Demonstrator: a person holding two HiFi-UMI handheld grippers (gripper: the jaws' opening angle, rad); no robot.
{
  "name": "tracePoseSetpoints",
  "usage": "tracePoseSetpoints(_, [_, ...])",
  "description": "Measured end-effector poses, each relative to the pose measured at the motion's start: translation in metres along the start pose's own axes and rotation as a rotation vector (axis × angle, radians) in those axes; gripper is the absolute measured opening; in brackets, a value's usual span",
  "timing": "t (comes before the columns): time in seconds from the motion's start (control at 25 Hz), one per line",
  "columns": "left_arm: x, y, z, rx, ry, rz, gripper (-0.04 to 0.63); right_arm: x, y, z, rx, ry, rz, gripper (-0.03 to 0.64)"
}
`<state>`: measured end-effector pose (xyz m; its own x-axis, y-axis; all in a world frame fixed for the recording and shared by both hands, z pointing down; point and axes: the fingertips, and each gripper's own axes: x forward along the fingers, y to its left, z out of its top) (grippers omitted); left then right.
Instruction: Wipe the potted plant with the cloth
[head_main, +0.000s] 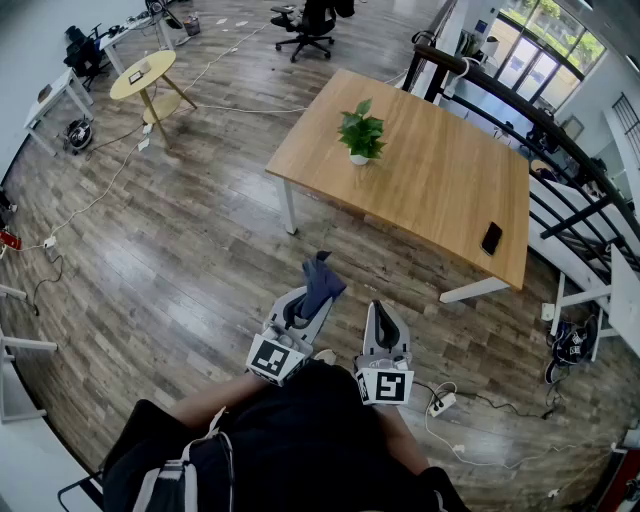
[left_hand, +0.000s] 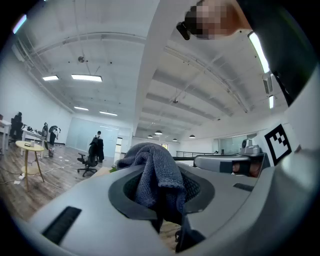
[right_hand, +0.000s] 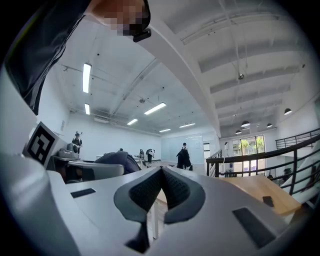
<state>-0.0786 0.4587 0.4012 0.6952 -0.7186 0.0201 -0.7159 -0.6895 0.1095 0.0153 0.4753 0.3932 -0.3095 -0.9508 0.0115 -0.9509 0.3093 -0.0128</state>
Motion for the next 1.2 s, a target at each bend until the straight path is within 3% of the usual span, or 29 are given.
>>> tracePoseSetpoints(0.24, [0.009, 0.018, 0.012, -0.01, -0.062, 0.066, 0.112, -0.007, -0.016, 0.01, -0.067, -0.023, -0.033, 0.018])
tracePoseSetpoints(0.4, [0.014, 0.035, 0.027, -0.007, -0.102, 0.11, 0.112, -0.007, -0.034, 0.01, 0.001, -0.033, -0.088, 0.018])
tracePoseSetpoints(0.68, [0.022, 0.056, 0.018, -0.014, -0.063, 0.154, 0.112, 0.001, -0.044, 0.002, 0.039, -0.007, -0.078, 0.02])
tracePoseSetpoints(0.84, [0.041, 0.067, 0.004, -0.037, -0.034, 0.142, 0.112, 0.009, -0.057, -0.003, 0.04, 0.01, -0.095, 0.02])
tracePoseSetpoints(1.2, [0.138, 0.088, -0.016, -0.053, 0.004, 0.024, 0.112, 0.081, -0.106, -0.03, 0.056, 0.115, -0.097, 0.02])
